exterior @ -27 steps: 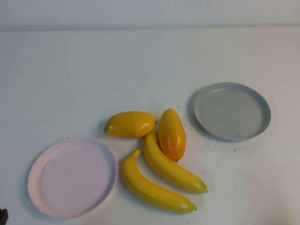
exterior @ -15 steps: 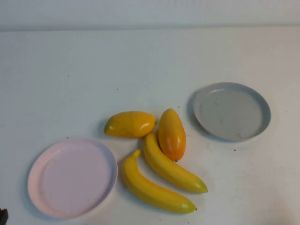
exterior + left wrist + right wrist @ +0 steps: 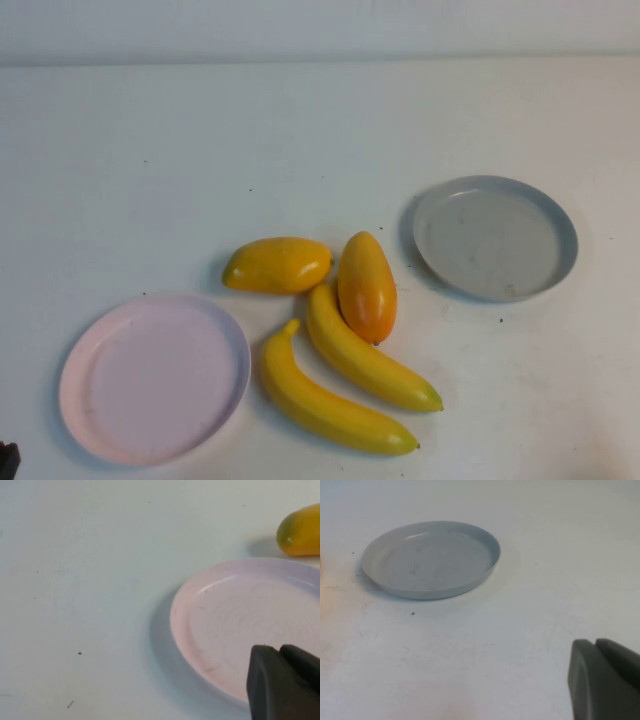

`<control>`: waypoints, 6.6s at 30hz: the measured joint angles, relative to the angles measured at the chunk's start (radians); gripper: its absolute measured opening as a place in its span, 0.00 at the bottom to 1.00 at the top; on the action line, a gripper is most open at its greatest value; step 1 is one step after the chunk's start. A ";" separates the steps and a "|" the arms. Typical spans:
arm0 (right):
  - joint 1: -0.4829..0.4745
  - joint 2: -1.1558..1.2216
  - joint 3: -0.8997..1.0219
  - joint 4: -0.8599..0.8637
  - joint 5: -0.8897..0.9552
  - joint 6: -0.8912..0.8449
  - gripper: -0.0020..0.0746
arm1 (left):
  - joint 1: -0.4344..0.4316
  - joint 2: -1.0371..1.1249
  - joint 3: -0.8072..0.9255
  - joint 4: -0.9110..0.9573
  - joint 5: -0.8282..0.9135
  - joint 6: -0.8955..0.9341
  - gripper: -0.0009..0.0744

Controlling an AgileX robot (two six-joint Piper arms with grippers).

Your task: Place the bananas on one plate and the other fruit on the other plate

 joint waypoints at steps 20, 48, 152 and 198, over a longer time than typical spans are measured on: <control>0.000 0.000 0.000 0.000 0.000 0.000 0.00 | 0.000 0.000 -0.004 -0.334 -0.204 -0.273 0.01; 0.000 0.000 0.000 0.000 0.000 0.000 0.00 | -0.016 1.364 -1.137 -0.412 0.583 0.794 0.01; 0.000 0.000 0.000 0.018 0.002 0.000 0.00 | -0.249 1.508 -1.466 -0.005 0.857 0.338 0.72; 0.000 0.000 0.000 0.022 0.002 0.000 0.00 | -0.246 1.600 -1.230 0.057 0.584 0.005 0.86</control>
